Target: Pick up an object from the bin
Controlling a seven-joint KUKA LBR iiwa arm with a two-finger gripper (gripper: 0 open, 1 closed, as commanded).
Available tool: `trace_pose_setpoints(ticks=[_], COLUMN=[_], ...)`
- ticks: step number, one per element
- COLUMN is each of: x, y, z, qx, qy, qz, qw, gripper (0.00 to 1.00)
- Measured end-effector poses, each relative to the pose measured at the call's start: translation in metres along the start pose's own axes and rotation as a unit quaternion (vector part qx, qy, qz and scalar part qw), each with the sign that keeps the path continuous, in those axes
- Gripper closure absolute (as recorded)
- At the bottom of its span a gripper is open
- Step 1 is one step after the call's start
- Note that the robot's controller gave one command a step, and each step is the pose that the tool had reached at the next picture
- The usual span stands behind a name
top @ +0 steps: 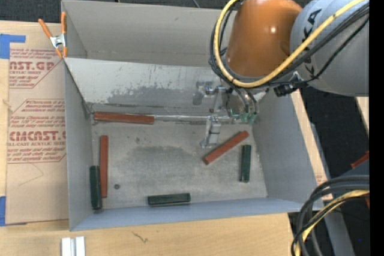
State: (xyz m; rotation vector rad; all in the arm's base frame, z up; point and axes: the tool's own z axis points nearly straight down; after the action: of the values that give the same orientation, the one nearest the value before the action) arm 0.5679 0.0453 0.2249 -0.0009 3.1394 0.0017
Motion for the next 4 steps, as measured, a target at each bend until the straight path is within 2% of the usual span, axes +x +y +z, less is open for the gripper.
trace_pose_setpoints(ticks=[1, 2, 3, 4], x=[0.029, 0.029, 0.012, 0.052], y=[-0.028, -0.035, -0.058, -0.079], z=[0.053, 0.105, 0.123, 0.137], qx=[0.0, 0.001, -0.001, 0.0], qy=[-0.0021, -0.0004, 0.0019, 0.0011], qz=[-0.031, -0.11, -0.129, -0.062], qw=[0.9995, 0.9939, 0.9917, 0.998], gripper=[0.0, 0.0, 0.0, 1.0])
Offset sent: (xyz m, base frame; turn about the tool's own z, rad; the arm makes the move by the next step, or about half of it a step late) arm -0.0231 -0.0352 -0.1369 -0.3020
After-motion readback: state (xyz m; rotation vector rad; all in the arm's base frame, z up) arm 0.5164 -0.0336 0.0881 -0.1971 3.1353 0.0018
